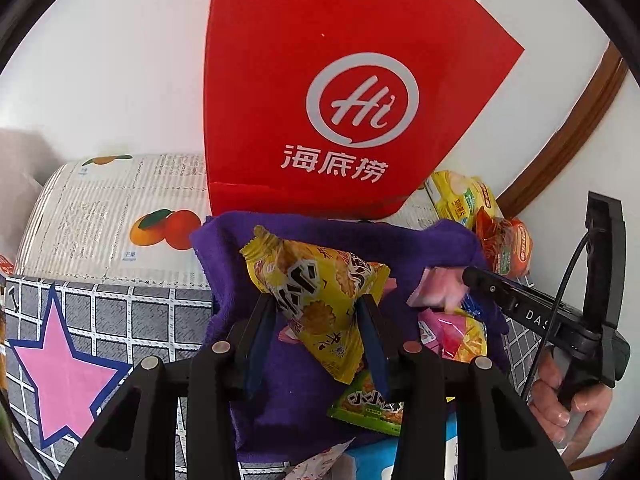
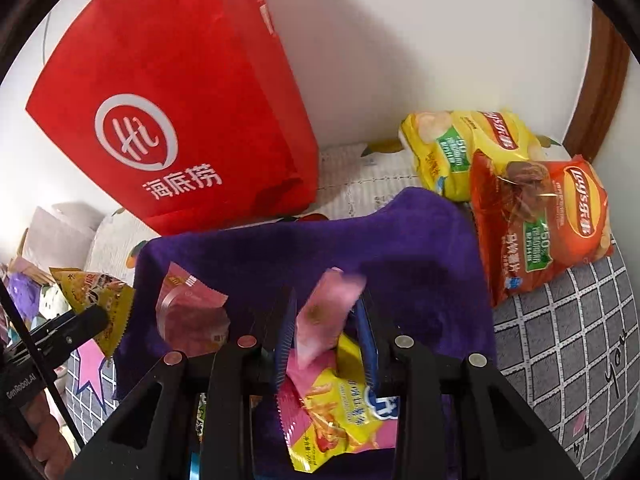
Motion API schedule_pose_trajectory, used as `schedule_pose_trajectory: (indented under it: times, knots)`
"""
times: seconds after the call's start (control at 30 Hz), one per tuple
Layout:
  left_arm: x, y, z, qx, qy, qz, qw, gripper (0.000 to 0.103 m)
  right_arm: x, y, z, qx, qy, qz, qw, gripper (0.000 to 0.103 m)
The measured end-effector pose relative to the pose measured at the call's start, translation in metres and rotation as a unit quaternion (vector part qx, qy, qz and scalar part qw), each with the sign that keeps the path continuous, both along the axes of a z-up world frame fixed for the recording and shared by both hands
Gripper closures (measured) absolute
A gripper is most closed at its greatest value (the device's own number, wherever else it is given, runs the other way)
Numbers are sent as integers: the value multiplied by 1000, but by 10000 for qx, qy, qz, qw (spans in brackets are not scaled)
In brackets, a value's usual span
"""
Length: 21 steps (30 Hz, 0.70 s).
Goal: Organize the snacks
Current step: 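Carry the yellow packet and pink cake packet over the purple towel, then open both tools to release the packets onto the purple towel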
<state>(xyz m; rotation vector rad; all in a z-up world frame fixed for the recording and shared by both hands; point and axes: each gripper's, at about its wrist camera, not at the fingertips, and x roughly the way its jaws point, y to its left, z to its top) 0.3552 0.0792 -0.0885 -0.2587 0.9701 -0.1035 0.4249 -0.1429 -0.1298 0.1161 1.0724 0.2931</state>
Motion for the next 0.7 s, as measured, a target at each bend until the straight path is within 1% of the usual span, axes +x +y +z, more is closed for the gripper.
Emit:
schedule_pose_trajectory:
  times: [0.17,0.27,0.4,0.53,0.7]
  knots:
    - [-1,-1,1,19,-22,-9,10000,63,-1,-4,3,-70,15,-48,10000,72]
    - [-2,-2,2,22,-19,-16,10000,63,-5,-9,14,-84,-123,-120,9998,72]
    - [-1,-6,-3,-54,93,-103,9999,63,-10,-13,26,-62,-277,-134,9995,69]
    - [0,-13,-10,39,218,-171,9996,63,-17,-16,39,-145,-485,-123,9986,67]
    - [3,-20,-17,89,357,-252,9990,63,-24,-20,53,-31,-655,-129,9978,66]
